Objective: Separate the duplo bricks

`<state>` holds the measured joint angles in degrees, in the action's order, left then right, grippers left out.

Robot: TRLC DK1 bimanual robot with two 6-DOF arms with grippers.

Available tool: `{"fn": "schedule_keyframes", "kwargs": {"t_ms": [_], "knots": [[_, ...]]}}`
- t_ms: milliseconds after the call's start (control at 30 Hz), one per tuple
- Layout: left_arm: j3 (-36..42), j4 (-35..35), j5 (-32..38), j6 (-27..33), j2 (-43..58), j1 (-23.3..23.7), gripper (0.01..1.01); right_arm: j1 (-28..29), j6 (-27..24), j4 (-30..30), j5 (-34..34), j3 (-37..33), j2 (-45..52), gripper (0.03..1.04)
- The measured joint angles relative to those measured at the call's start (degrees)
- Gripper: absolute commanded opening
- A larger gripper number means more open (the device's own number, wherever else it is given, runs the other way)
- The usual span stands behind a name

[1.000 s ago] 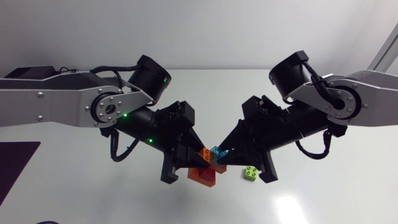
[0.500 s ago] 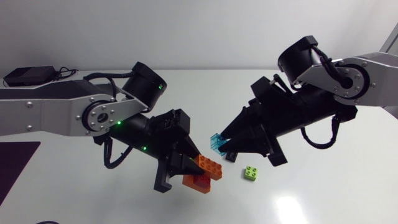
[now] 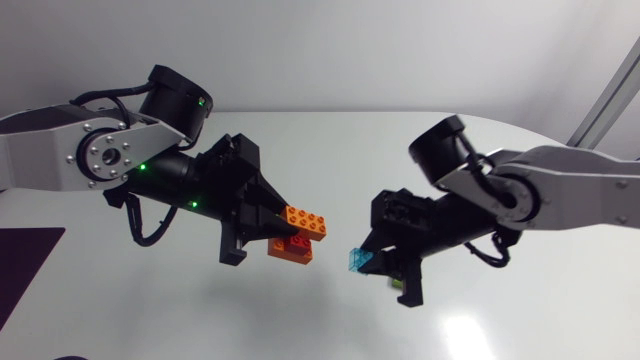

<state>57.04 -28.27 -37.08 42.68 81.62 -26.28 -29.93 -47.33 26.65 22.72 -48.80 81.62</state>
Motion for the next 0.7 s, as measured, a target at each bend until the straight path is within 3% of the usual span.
{"fn": "schedule_keyframes", "kwargs": {"t_ms": [333, 600, 633, 700], "knots": [[-0.04, 2.21, -1.64, -1.86, 0.0, 0.31, 0.346, -5.66, 0.26, -7.39, -6.54, 0.7, 13.05, 0.22], [-0.07, 2.89, -1.75, -2.05, 0.0, 0.33, 0.349, -7.65, 0.46, -11.3, -10.43, -0.76, 16.48, 0.24], [-0.13, 3.1, -1.77, -2.05, 0.0, 0.37, 0.348, -7.69, 0.48, -11.65, -10.56, -0.76, 16.52, 0.3], [-0.15, 3.26, -1.77, -2.08, 0.0, 0.46, 0.349, -7.69, 0.46, -12.09, -10.78, -0.76, 16.52, 0.55]]}}
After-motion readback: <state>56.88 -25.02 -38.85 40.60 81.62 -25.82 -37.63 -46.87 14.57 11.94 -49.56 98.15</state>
